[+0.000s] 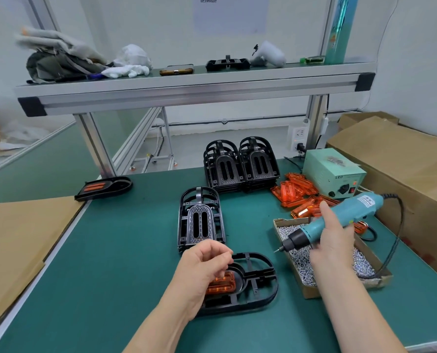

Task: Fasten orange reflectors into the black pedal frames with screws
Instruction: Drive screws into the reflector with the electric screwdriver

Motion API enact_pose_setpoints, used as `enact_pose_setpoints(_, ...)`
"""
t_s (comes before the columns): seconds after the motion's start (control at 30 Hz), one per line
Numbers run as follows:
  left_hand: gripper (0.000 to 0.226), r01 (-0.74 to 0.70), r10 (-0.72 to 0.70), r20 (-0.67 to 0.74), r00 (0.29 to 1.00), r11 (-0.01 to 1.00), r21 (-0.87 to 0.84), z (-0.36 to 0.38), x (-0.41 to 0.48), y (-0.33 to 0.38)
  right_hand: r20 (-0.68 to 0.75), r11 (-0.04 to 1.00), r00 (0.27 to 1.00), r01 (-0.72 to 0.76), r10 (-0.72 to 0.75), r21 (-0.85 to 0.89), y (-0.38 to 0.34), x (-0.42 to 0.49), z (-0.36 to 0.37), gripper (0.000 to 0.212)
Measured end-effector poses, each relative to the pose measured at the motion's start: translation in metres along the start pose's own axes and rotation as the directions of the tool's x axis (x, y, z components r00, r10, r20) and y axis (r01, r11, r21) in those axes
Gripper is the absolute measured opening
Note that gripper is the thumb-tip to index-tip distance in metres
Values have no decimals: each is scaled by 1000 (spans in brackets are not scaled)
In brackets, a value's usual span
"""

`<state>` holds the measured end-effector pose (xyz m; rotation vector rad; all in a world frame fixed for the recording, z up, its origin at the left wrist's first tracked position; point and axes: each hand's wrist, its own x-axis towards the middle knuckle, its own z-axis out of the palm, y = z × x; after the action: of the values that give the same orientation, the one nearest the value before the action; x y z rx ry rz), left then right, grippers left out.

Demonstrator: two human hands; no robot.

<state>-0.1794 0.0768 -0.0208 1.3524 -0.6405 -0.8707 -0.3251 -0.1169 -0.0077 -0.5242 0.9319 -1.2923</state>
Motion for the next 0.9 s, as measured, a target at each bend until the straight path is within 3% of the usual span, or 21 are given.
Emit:
enact_pose_setpoints(0.13,11,23,-22,6,1000,999,-40,2,-2,-7,120,992,993,9,-24,127,-6,-25,13,24)
enact_pose_setpoints(0.27,2,27,-24,42,999,996,-85,7,-5,-9,233,975,970,-114,69,188,-11,-43,26,32)
enact_pose_setpoints(0.37,11,32,-27,66,997,996,-81,9,-7,-10,288,971,954,-141,81,195,-12,-50,34,31)
enact_pose_setpoints(0.57,7,17,-10,73,997,996,-86,7,-9,-12,226,976,974,-39,-10,213,-4,-59,47,19)
enact_pose_setpoints(0.9,9,19,-15,52,999,997,-79,7,-8,-11,193,979,978,44,-83,199,2,-67,49,20)
